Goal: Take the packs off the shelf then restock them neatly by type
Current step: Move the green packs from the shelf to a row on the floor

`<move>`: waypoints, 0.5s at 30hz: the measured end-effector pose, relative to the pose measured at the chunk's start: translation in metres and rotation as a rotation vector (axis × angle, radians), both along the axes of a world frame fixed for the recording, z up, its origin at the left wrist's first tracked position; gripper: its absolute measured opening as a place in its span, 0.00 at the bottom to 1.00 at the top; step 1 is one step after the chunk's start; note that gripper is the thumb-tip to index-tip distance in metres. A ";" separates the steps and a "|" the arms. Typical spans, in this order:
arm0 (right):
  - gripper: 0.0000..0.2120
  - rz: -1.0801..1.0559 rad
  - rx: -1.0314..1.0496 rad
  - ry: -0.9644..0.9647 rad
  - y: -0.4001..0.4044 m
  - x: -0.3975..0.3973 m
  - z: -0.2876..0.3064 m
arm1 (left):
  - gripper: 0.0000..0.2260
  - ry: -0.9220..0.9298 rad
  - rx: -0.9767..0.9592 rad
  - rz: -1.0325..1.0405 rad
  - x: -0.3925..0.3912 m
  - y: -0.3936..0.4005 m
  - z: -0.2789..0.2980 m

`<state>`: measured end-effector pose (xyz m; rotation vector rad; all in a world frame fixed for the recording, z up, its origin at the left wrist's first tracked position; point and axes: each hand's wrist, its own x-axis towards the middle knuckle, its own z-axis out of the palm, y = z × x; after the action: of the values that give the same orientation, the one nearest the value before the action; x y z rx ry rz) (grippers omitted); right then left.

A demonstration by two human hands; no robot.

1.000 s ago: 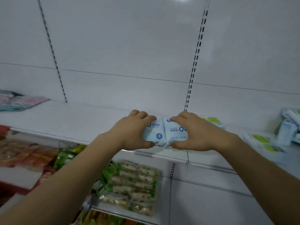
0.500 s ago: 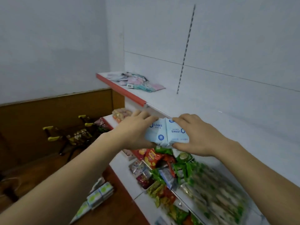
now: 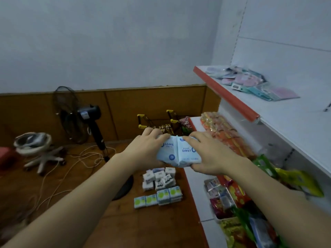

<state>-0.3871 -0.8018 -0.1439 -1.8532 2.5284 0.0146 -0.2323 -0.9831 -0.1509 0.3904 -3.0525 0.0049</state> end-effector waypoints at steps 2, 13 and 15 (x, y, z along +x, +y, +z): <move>0.45 0.053 0.005 -0.030 -0.028 -0.004 -0.016 | 0.42 -0.017 0.018 0.060 0.006 -0.019 -0.014; 0.44 0.156 0.089 -0.093 -0.204 -0.025 -0.112 | 0.42 -0.091 0.149 0.219 0.003 -0.167 -0.114; 0.44 0.147 0.118 -0.112 -0.238 -0.035 -0.134 | 0.41 -0.103 0.172 0.212 -0.008 -0.202 -0.137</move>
<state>-0.4222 -1.0397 -0.2781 -1.9313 2.2634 0.0571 -0.2407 -1.1849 -0.2884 0.7466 -3.1049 -0.2361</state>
